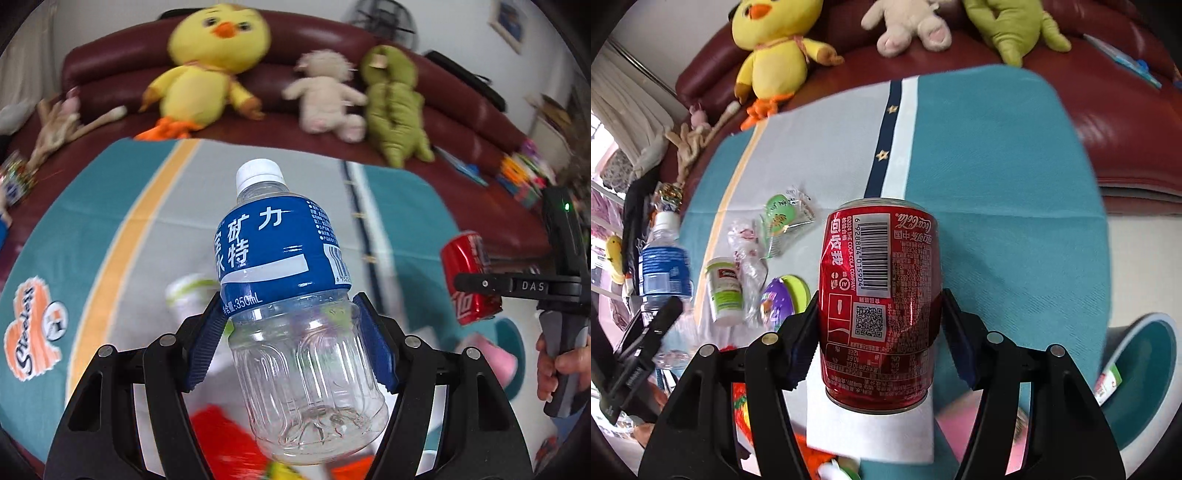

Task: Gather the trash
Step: 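Carry the water bottle and cola can with both tools over the teal bin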

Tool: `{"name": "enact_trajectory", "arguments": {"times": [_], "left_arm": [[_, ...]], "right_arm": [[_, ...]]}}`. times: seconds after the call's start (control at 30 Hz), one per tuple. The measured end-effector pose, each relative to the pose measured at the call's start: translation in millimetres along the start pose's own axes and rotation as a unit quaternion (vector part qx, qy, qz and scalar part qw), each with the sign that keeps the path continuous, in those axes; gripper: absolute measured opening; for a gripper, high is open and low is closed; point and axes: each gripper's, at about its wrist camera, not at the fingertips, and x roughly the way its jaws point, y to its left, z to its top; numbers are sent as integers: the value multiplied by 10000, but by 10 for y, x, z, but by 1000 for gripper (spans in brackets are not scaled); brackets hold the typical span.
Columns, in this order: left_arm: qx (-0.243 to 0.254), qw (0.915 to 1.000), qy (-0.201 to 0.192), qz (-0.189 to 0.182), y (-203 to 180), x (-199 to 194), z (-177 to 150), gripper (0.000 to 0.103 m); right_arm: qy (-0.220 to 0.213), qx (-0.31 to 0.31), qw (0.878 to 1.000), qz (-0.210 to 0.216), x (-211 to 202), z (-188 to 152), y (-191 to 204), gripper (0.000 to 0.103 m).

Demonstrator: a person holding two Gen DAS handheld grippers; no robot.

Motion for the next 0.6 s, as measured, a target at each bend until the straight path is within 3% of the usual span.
{"name": "enact_trajectory", "arguments": {"times": [0.27, 0.6], "left_arm": [[691, 9960, 127, -545, -992, 59, -107, 70], [1557, 9814, 367, -1058, -2162, 148, -276, 70]], "right_arm": [[-461, 445, 9979, 24, -689, -396, -630, 59], [-1064, 1231, 9865, -211, -1366, -1012, -1650, 59]]}}
